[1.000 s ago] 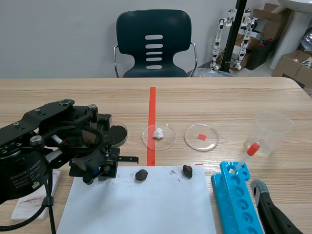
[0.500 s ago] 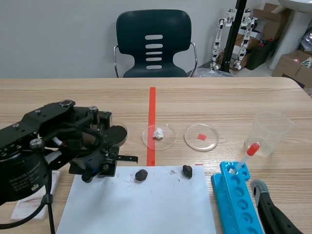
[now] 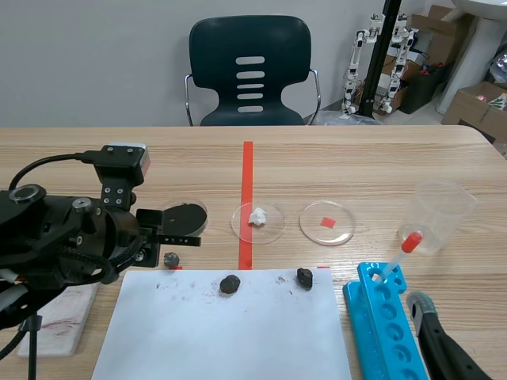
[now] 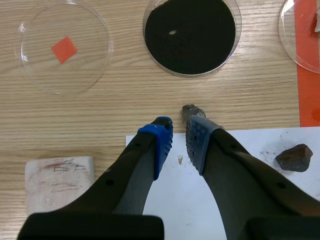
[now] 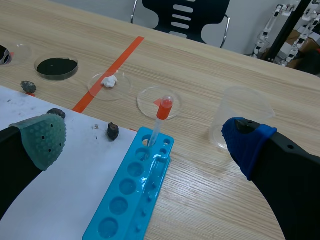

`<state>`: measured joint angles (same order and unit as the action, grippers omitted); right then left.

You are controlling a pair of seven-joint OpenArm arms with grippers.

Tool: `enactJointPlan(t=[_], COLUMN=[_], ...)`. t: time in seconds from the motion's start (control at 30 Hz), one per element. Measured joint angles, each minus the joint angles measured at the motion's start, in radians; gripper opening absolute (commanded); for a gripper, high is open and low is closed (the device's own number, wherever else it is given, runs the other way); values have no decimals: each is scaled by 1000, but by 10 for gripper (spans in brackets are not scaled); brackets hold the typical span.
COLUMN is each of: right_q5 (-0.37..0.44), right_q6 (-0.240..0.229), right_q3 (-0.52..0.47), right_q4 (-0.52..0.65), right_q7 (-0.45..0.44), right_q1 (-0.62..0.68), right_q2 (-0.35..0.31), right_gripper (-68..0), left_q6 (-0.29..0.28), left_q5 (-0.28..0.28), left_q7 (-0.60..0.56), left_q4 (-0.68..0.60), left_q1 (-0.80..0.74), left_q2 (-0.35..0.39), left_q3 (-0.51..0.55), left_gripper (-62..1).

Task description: Pick up the left mineral with the left hand

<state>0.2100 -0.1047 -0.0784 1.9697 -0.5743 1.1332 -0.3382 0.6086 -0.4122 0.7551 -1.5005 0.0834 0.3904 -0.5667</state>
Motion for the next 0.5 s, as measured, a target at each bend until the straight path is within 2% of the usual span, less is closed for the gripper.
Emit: enactJointPlan(t=[0.5], right_q5=[0], right_q6=[0], right_q3=[0], right_q4=[0], right_q7=[0], right_q1=[0], right_q2=[0], right_gripper=[4], left_q6=[0], left_q5=[4], left_q7=[3], left_q4=[6], left_q1=[4], left_q2=[-3], left_q3=[0], left_gripper=[-496])
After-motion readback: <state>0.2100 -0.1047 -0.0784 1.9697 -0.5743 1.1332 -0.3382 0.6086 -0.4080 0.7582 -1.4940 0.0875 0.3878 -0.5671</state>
